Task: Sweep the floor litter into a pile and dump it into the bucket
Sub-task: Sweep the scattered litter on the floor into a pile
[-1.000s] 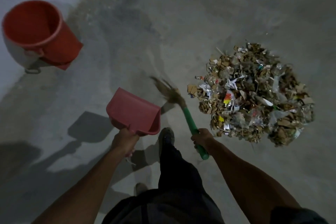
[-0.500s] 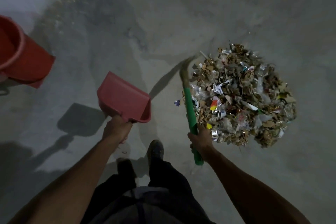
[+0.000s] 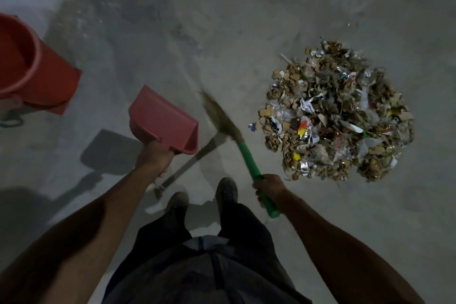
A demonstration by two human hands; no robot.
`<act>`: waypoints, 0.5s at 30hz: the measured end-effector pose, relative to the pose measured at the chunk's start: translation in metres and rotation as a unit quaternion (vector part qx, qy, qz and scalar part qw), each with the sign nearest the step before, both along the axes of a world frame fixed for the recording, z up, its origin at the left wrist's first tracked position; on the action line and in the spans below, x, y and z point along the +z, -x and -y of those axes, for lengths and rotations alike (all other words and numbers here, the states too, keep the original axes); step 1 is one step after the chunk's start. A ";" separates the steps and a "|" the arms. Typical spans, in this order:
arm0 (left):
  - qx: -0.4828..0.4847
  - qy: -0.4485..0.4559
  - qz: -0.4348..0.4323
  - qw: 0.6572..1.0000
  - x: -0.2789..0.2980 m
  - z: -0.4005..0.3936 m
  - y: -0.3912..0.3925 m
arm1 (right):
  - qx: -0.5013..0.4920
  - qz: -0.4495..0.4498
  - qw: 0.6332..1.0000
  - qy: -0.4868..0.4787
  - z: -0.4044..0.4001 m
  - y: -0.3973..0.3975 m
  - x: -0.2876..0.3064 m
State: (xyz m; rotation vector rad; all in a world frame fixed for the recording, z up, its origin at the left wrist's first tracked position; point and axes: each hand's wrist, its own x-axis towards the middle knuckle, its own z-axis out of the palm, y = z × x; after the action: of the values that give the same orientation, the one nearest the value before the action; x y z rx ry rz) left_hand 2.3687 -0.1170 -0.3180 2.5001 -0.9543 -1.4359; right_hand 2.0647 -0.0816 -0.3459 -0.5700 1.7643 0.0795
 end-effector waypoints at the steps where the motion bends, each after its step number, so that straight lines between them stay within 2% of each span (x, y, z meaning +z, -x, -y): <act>1: -0.002 0.000 -0.002 1.000 -0.006 -0.005 -0.010 | -0.018 -0.016 1.000 0.005 0.003 -0.001 -0.001; 5: -0.028 -0.005 -0.016 0.999 -0.021 -0.024 -0.050 | -0.066 -0.080 0.993 0.058 0.002 -0.022 0.001; 8: -0.067 -0.011 -0.028 0.997 -0.027 -0.039 -0.082 | -0.038 -0.109 0.989 0.096 -0.022 -0.060 0.013; 12: -0.091 -0.036 -0.017 0.995 -0.032 -0.057 -0.111 | 0.042 -0.077 0.990 0.107 -0.065 -0.107 0.033; 15: -0.100 -0.047 -0.017 0.994 -0.029 -0.065 -0.119 | 0.098 -0.032 0.992 0.079 -0.096 -0.137 0.035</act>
State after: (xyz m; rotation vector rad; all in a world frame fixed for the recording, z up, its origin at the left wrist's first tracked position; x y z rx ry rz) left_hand 2.4879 -0.0520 -0.3474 2.4960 -1.1877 -1.6097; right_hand 2.2017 0.0142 -0.3105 -0.8641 1.7825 0.0960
